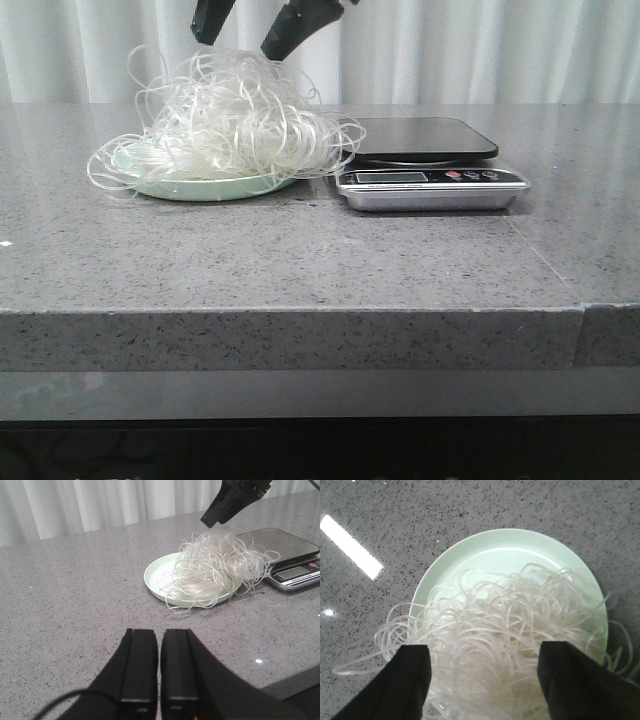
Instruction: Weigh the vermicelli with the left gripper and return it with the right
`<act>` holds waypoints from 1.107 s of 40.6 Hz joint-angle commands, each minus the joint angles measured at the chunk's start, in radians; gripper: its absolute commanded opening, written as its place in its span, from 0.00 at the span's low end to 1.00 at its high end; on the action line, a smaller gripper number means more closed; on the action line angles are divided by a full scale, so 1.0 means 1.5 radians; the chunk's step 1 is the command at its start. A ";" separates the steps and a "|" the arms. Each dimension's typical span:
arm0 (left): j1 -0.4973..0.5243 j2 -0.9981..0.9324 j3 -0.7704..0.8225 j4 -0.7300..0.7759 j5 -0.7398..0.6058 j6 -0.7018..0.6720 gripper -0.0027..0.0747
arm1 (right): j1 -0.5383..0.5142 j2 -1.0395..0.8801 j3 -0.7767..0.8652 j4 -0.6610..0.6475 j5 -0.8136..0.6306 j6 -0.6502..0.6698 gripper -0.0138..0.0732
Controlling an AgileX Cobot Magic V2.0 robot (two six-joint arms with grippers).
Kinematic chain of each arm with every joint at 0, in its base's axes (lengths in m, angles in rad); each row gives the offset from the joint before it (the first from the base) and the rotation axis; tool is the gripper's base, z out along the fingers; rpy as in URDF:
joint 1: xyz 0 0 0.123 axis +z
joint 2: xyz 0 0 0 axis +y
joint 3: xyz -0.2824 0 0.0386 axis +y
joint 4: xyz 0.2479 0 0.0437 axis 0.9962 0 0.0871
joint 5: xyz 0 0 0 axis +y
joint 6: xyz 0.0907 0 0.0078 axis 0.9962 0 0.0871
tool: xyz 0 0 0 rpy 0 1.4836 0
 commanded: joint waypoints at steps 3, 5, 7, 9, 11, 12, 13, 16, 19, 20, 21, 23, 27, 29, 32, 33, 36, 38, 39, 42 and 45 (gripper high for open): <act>0.001 0.008 -0.018 0.002 -0.047 -0.006 0.22 | -0.033 -0.077 -0.024 0.013 -0.019 -0.008 0.61; 0.001 0.008 -0.018 0.002 -0.047 -0.006 0.22 | -0.047 -0.085 -0.024 0.013 -0.018 -0.008 0.49; 0.001 0.008 -0.018 0.002 -0.047 -0.006 0.22 | -0.063 -0.093 -0.024 0.013 -0.015 -0.008 0.33; 0.001 0.008 -0.018 0.002 -0.047 -0.006 0.22 | -0.080 -0.099 -0.024 0.013 -0.015 -0.005 0.35; 0.001 0.008 -0.018 0.002 -0.047 -0.006 0.22 | -0.094 -0.104 -0.023 0.013 -0.013 -0.005 0.35; 0.001 0.008 -0.018 0.002 -0.047 -0.006 0.22 | -0.103 -0.106 -0.023 0.013 -0.011 -0.004 0.33; 0.001 0.008 -0.018 0.002 -0.047 -0.006 0.22 | -0.112 -0.108 -0.023 0.013 -0.008 -0.001 0.33; 0.001 0.008 -0.018 0.002 -0.047 -0.006 0.22 | -0.134 -0.109 -0.023 0.012 -0.001 0.004 0.34; 0.001 0.008 -0.018 0.002 -0.047 -0.006 0.22 | -0.150 -0.111 -0.023 -0.001 -0.001 0.007 0.34; 0.001 0.008 -0.018 0.002 -0.047 -0.006 0.22 | -0.156 -0.111 -0.023 -0.009 -0.002 0.010 0.34; 0.001 0.008 -0.018 0.002 -0.047 -0.006 0.22 | -0.158 -0.113 -0.023 -0.019 -0.002 0.016 0.34; 0.001 0.008 -0.018 0.002 -0.047 -0.006 0.22 | -0.167 -0.118 -0.022 -0.054 -0.002 0.033 0.34; 0.001 0.008 -0.018 0.002 -0.047 -0.006 0.22 | -0.175 -0.131 -0.021 -0.133 -0.002 0.065 0.34; 0.001 0.008 -0.018 0.002 -0.047 -0.006 0.22 | -0.179 -0.138 -0.021 -0.154 -0.003 0.080 0.34; 0.001 0.008 -0.018 0.003 -0.047 -0.006 0.22 | -0.181 -0.144 -0.021 -0.172 -0.007 0.088 0.34; 0.001 0.008 -0.018 0.003 -0.047 -0.006 0.22 | -0.181 -0.146 -0.021 -0.175 -0.008 0.088 0.34; 0.001 0.008 -0.018 0.009 -0.047 -0.006 0.22 | -0.181 -0.148 -0.021 -0.176 -0.014 0.088 0.34; 0.001 0.008 -0.018 0.014 -0.047 -0.006 0.22 | -0.181 -0.149 -0.019 -0.176 -0.017 0.088 0.34; 0.001 0.008 -0.018 0.017 -0.047 -0.006 0.22 | -0.181 -0.151 -0.015 -0.176 -0.022 0.088 0.34; 0.001 0.008 -0.018 0.030 -0.047 -0.006 0.22 | -0.181 -0.164 0.019 -0.193 -0.045 0.088 0.34; 0.001 0.008 -0.018 0.041 -0.047 -0.006 0.22 | -0.181 -0.187 0.075 -0.206 -0.093 0.088 0.34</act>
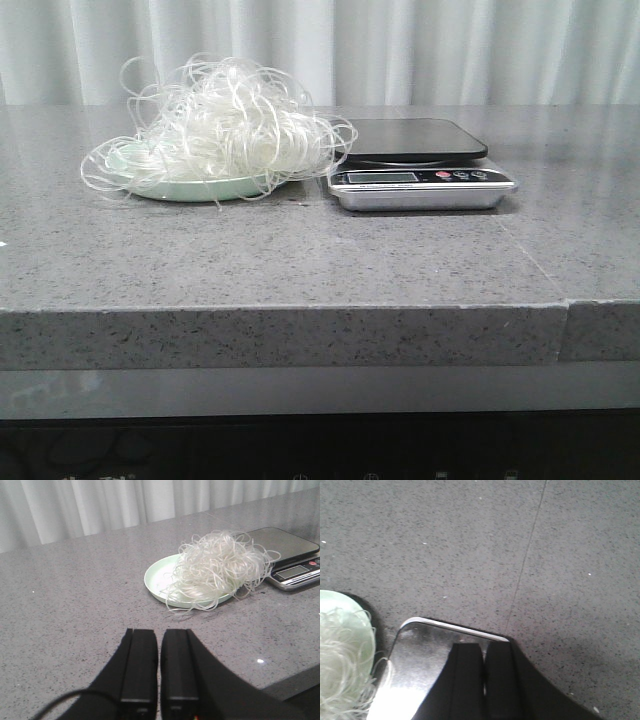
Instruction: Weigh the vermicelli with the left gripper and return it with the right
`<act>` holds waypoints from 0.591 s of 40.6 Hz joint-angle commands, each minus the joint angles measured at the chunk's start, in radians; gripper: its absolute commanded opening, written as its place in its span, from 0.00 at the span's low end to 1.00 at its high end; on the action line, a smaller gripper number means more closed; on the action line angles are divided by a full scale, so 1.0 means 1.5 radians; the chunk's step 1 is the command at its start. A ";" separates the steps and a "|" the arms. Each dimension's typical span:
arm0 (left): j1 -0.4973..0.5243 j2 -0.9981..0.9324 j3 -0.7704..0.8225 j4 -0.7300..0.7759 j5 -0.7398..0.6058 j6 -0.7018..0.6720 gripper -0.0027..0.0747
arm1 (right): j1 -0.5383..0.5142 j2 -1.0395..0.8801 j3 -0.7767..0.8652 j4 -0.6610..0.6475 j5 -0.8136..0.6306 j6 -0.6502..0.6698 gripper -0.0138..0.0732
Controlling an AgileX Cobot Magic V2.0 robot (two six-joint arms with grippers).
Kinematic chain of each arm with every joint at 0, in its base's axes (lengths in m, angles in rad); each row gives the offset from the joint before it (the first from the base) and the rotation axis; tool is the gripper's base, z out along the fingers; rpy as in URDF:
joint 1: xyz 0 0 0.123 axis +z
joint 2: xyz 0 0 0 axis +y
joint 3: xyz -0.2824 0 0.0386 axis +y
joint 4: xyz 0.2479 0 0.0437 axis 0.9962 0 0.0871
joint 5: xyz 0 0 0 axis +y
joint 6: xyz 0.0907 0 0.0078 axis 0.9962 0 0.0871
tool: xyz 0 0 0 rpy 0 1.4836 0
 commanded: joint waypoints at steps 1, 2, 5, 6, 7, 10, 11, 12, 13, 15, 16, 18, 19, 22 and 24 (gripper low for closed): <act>0.001 0.008 -0.018 0.020 -0.047 -0.006 0.22 | -0.002 -0.079 0.061 -0.023 -0.098 0.003 0.34; 0.001 0.008 -0.018 0.021 -0.047 -0.006 0.22 | -0.002 -0.090 0.086 -0.024 -0.114 0.003 0.34; 0.001 0.008 -0.018 0.023 -0.047 -0.006 0.22 | -0.002 -0.139 0.196 -0.025 -0.185 0.003 0.34; 0.001 0.008 -0.018 0.023 -0.047 -0.006 0.22 | -0.002 -0.156 0.219 -0.025 -0.205 0.003 0.34; 0.001 0.008 -0.018 0.023 -0.047 -0.006 0.22 | -0.002 -0.181 0.266 -0.025 -0.228 0.003 0.34; 0.001 0.008 -0.018 0.024 -0.047 -0.006 0.22 | -0.002 -0.259 0.405 -0.025 -0.324 0.003 0.34; 0.001 0.008 -0.018 0.026 -0.047 -0.006 0.22 | -0.002 -0.281 0.443 -0.025 -0.361 0.003 0.34; 0.001 0.008 -0.018 0.028 -0.047 -0.006 0.22 | -0.002 -0.304 0.482 -0.025 -0.388 0.003 0.34; 0.001 0.008 -0.018 0.029 -0.047 -0.006 0.22 | -0.002 -0.336 0.532 -0.025 -0.414 0.003 0.34; 0.001 0.008 -0.018 0.032 -0.047 -0.006 0.22 | -0.002 -0.392 0.617 -0.027 -0.474 0.003 0.34; 0.001 0.008 -0.018 0.032 -0.047 -0.006 0.22 | -0.002 -0.415 0.651 -0.031 -0.505 0.003 0.34; 0.001 0.008 -0.018 0.033 -0.047 -0.006 0.22 | -0.002 -0.469 0.727 -0.041 -0.547 0.003 0.34; 0.001 0.008 -0.018 0.035 -0.047 -0.006 0.22 | -0.002 -0.491 0.757 -0.045 -0.572 0.003 0.34; 0.001 0.008 -0.018 0.035 -0.047 -0.006 0.22 | -0.002 -0.562 0.849 -0.053 -0.628 0.003 0.34; 0.001 0.008 -0.018 0.038 -0.047 -0.006 0.22 | -0.002 -0.609 0.913 -0.053 -0.658 0.003 0.34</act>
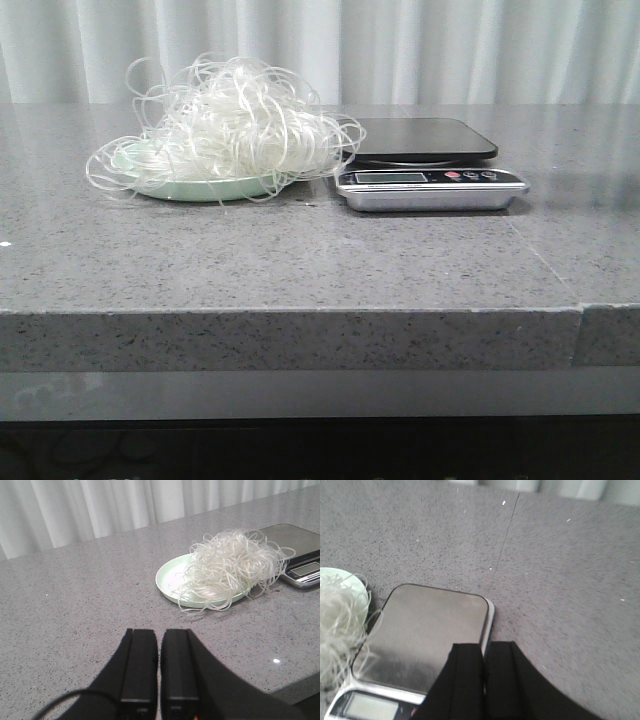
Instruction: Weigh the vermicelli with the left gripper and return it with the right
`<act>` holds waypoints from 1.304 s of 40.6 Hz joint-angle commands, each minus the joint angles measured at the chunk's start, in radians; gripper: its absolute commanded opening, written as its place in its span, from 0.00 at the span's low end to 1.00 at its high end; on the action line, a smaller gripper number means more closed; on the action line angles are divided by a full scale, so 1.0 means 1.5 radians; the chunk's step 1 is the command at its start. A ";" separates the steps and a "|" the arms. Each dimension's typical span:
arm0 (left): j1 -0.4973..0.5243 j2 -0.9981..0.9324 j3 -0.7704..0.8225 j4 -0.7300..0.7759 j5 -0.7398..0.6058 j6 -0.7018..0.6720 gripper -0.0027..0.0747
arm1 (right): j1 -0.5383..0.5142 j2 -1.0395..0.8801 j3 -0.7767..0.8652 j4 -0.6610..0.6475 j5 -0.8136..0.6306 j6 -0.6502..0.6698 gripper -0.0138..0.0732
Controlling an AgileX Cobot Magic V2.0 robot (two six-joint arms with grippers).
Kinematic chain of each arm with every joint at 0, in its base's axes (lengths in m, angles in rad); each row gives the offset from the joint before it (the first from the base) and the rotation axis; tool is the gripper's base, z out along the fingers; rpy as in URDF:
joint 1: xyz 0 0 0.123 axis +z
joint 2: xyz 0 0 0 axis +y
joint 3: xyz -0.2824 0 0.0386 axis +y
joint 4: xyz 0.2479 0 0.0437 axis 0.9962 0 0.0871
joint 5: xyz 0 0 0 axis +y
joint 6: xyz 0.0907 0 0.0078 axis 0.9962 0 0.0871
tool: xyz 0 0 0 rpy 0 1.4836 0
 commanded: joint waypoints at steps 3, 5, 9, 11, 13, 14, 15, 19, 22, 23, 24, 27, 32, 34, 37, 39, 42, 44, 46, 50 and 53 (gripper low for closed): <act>0.001 0.008 -0.018 0.017 -0.048 -0.006 0.22 | -0.002 -0.157 0.136 -0.014 -0.150 0.000 0.34; 0.001 0.008 -0.018 0.018 -0.048 -0.006 0.22 | -0.002 -0.206 0.185 -0.014 -0.162 0.000 0.34; 0.001 0.008 -0.018 0.018 -0.048 -0.006 0.22 | -0.002 -0.285 0.258 -0.014 -0.170 0.000 0.33; 0.001 0.008 -0.018 0.018 -0.048 -0.006 0.22 | -0.002 -0.321 0.291 -0.014 -0.169 0.000 0.33; 0.001 0.008 -0.018 0.018 -0.048 -0.006 0.22 | -0.002 -0.350 0.318 -0.014 -0.169 0.000 0.33; 0.001 0.008 -0.018 0.018 -0.048 -0.006 0.22 | -0.002 -0.372 0.335 -0.014 -0.169 0.000 0.33; 0.001 0.008 -0.018 0.018 -0.048 -0.006 0.22 | -0.002 -0.393 0.353 -0.014 -0.170 0.000 0.33; 0.001 0.008 -0.018 0.020 -0.048 -0.006 0.22 | -0.002 -0.465 0.411 -0.014 -0.172 0.000 0.33; 0.001 0.008 -0.018 0.023 -0.048 -0.006 0.22 | -0.002 -0.516 0.451 -0.014 -0.172 0.000 0.33; 0.001 0.008 -0.018 0.025 -0.048 -0.006 0.22 | -0.002 -0.529 0.461 -0.014 -0.172 0.000 0.33; 0.001 0.008 -0.018 0.025 -0.048 -0.006 0.22 | -0.002 -0.541 0.470 -0.014 -0.172 0.000 0.33; 0.001 0.008 -0.018 0.027 -0.046 -0.006 0.22 | -0.002 -0.579 0.499 -0.014 -0.171 0.000 0.33; 0.001 0.008 -0.018 0.027 -0.046 -0.006 0.22 | -0.002 -0.612 0.531 -0.014 -0.171 0.000 0.33; 0.001 0.008 -0.018 0.027 -0.046 -0.006 0.22 | -0.002 -0.613 0.537 -0.014 -0.170 0.000 0.33; 0.001 0.008 -0.018 0.027 -0.046 -0.006 0.22 | -0.002 -0.613 0.537 -0.014 -0.163 0.000 0.33; 0.001 0.008 -0.018 0.027 -0.046 -0.006 0.22 | -0.002 -0.613 0.537 -0.014 -0.162 0.000 0.33; 0.001 0.008 -0.018 0.027 -0.046 -0.006 0.22 | -0.002 -0.613 0.537 -0.014 -0.162 0.000 0.33; 0.001 0.008 -0.018 0.027 -0.046 -0.006 0.22 | -0.002 -0.613 0.537 -0.014 -0.162 0.000 0.33; 0.001 0.008 -0.018 0.027 -0.046 -0.006 0.22 | -0.002 -0.613 0.537 -0.014 -0.162 0.000 0.33; 0.001 0.008 -0.018 0.027 -0.046 -0.006 0.22 | -0.002 -0.613 0.537 -0.014 -0.162 0.000 0.33; 0.001 0.008 -0.018 0.027 -0.046 -0.006 0.22 | -0.002 -0.613 0.537 -0.014 -0.162 0.000 0.33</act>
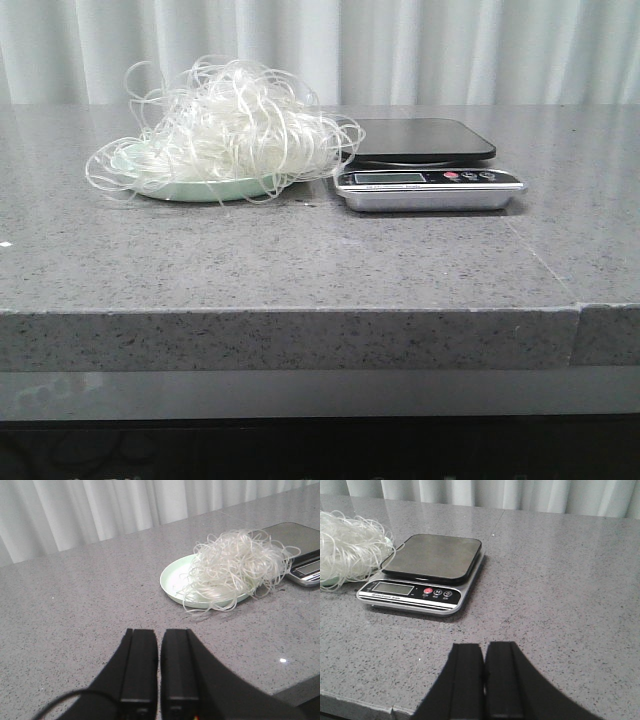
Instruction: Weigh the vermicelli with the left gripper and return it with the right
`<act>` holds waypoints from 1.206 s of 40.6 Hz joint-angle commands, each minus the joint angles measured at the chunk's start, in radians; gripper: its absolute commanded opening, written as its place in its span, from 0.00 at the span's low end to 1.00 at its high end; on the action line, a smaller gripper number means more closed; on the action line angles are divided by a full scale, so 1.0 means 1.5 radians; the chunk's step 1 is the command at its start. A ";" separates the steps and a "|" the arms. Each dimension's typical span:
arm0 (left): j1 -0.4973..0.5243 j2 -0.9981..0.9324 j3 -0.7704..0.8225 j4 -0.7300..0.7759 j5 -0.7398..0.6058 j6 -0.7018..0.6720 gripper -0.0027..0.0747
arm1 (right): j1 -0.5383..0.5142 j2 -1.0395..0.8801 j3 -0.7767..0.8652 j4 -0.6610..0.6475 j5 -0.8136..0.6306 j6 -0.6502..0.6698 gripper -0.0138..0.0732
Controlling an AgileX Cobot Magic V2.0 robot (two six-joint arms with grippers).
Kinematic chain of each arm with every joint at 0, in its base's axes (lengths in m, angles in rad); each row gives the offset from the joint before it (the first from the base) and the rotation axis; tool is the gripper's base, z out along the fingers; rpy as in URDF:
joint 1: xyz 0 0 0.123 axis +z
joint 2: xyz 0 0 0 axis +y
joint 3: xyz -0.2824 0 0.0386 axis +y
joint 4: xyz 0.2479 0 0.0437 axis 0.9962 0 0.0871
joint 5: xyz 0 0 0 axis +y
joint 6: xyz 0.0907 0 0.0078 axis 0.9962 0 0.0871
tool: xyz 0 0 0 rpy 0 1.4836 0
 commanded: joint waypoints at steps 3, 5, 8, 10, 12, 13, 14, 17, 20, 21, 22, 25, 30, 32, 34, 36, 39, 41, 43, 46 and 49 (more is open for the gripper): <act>0.001 0.008 -0.018 0.011 -0.046 -0.006 0.22 | -0.002 0.004 -0.017 -0.006 -0.049 0.000 0.33; 0.001 0.008 -0.018 0.011 -0.046 -0.006 0.22 | -0.002 0.004 -0.017 -0.006 -0.049 0.000 0.33; 0.001 0.008 -0.018 0.011 -0.046 -0.006 0.22 | -0.002 0.004 -0.017 -0.006 -0.049 0.000 0.33; 0.001 0.008 -0.018 0.011 -0.046 -0.006 0.22 | -0.002 0.004 -0.017 -0.006 -0.049 0.000 0.33; 0.001 0.008 -0.018 0.011 -0.046 -0.006 0.22 | -0.002 0.004 -0.017 -0.006 -0.049 0.000 0.33; 0.001 0.008 -0.018 0.011 -0.046 -0.006 0.22 | -0.002 0.004 -0.017 -0.006 -0.049 0.000 0.33; 0.001 0.008 -0.018 0.011 -0.048 -0.006 0.22 | -0.002 0.004 -0.017 -0.006 -0.049 0.000 0.33; 0.008 0.008 -0.017 0.011 -0.069 -0.006 0.22 | -0.002 0.004 -0.017 -0.006 -0.049 0.000 0.33; 0.033 0.008 -0.003 0.011 -0.109 -0.006 0.22 | -0.002 0.004 -0.017 -0.006 -0.049 0.000 0.33; 0.044 0.008 0.002 0.005 -0.128 -0.006 0.22 | -0.002 0.004 -0.017 -0.006 -0.049 0.000 0.33; 0.062 0.008 0.010 -0.006 -0.143 -0.006 0.22 | -0.002 0.004 -0.017 -0.006 -0.049 0.000 0.33; 0.120 0.008 0.040 -0.039 -0.206 -0.006 0.22 | -0.002 0.004 -0.017 -0.006 -0.049 0.000 0.33; 0.211 0.008 0.099 -0.070 -0.326 -0.006 0.22 | -0.002 0.004 -0.017 -0.006 -0.049 0.000 0.33; 0.243 0.007 0.121 -0.082 -0.367 -0.006 0.22 | -0.002 0.004 -0.017 -0.006 -0.049 0.000 0.33; 0.273 0.007 0.139 -0.091 -0.396 -0.005 0.22 | -0.002 0.004 -0.017 -0.006 -0.049 0.000 0.33; 0.294 0.007 0.154 -0.094 -0.413 -0.004 0.22 | -0.002 0.004 -0.017 -0.006 -0.049 0.000 0.33; 0.316 0.006 0.171 -0.094 -0.417 -0.003 0.22 | -0.002 0.004 -0.017 -0.006 -0.049 0.000 0.33; 0.328 0.001 0.181 -0.094 -0.417 -0.003 0.22 | -0.002 0.004 -0.017 -0.006 -0.049 0.000 0.33; 0.336 -0.006 0.193 -0.096 -0.417 -0.003 0.22 | -0.002 0.004 -0.017 -0.006 -0.049 0.000 0.33; 0.349 -0.032 0.221 -0.118 -0.418 -0.003 0.22 | -0.002 0.004 -0.017 -0.006 -0.049 0.000 0.33; 0.360 -0.065 0.255 -0.140 -0.422 -0.003 0.22 | -0.002 0.004 -0.017 -0.006 -0.049 0.000 0.33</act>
